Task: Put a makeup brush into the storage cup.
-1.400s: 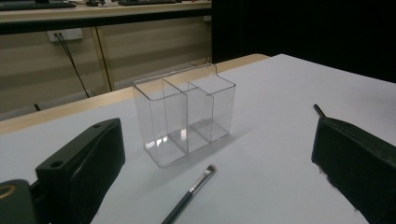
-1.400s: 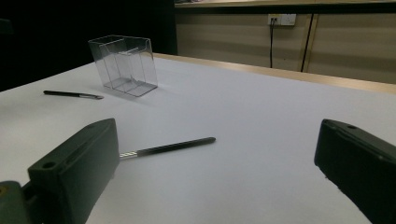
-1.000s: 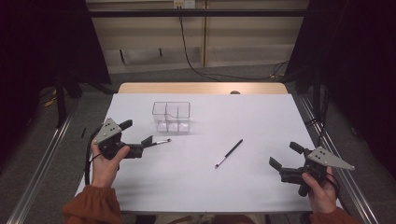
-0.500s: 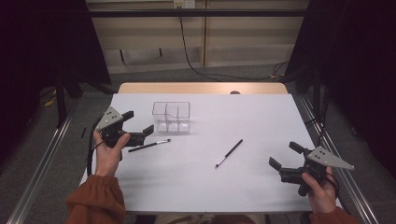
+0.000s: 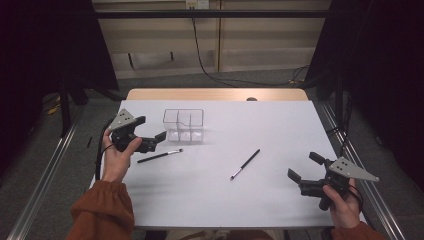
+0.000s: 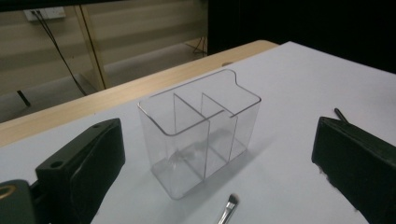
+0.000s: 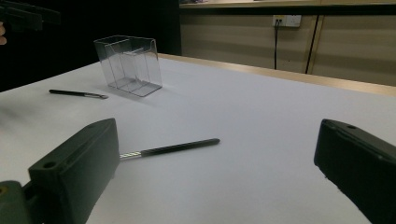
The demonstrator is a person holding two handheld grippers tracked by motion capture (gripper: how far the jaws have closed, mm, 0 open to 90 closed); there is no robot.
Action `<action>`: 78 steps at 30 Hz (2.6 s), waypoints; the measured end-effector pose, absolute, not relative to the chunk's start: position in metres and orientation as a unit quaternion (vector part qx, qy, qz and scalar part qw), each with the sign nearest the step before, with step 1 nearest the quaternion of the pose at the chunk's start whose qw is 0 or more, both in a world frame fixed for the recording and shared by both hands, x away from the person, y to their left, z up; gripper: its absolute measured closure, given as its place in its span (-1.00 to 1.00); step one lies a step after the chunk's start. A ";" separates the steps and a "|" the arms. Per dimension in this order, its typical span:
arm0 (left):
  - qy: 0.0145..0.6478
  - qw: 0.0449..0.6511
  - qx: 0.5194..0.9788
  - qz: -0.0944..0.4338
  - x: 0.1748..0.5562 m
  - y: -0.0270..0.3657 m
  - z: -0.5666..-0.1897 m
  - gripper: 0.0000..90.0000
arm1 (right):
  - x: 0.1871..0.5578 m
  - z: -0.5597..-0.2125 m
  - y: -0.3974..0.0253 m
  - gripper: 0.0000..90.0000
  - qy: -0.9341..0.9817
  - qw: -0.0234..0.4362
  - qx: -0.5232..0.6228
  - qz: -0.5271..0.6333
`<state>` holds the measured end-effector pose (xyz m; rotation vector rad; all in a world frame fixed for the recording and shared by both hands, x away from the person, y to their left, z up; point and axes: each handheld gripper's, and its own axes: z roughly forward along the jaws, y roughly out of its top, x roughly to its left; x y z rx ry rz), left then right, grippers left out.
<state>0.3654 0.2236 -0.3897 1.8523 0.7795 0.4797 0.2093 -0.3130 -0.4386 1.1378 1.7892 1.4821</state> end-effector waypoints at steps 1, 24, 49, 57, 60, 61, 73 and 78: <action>0.324 0.510 0.772 0.197 0.366 0.224 -0.390 -0.94 | 0.209 -0.439 -0.313 -1.00 0.665 0.274 0.423 0.551; 0.306 0.402 0.850 0.149 0.382 0.220 -0.379 -0.88 | 0.210 -0.439 -0.312 -1.00 0.667 0.272 0.422 0.551; 0.262 0.204 0.941 0.064 0.396 0.194 -0.410 -0.87 | 0.210 -0.440 -0.312 -1.00 0.673 0.265 0.422 0.547; 0.244 0.155 0.956 0.051 0.401 0.184 -0.420 -0.79 | 0.210 -0.440 -0.312 -1.00 0.675 0.265 0.420 0.546; 0.237 0.147 0.959 0.050 0.402 0.180 -0.423 -0.78 | 0.211 -0.440 -0.312 -1.00 0.675 0.264 0.419 0.546; 0.244 0.150 0.957 0.043 0.402 0.179 -0.423 -0.78 | 0.211 -0.440 -0.313 -1.00 0.676 0.265 0.418 0.545; 0.243 0.120 0.962 0.011 0.411 0.174 -0.427 -0.71 | 0.210 -0.440 -0.312 -1.00 0.677 0.265 0.417 0.546; 0.242 0.117 0.963 0.006 0.415 0.172 -0.431 -0.61 | 0.210 -0.440 -0.313 -1.00 0.677 0.265 0.417 0.545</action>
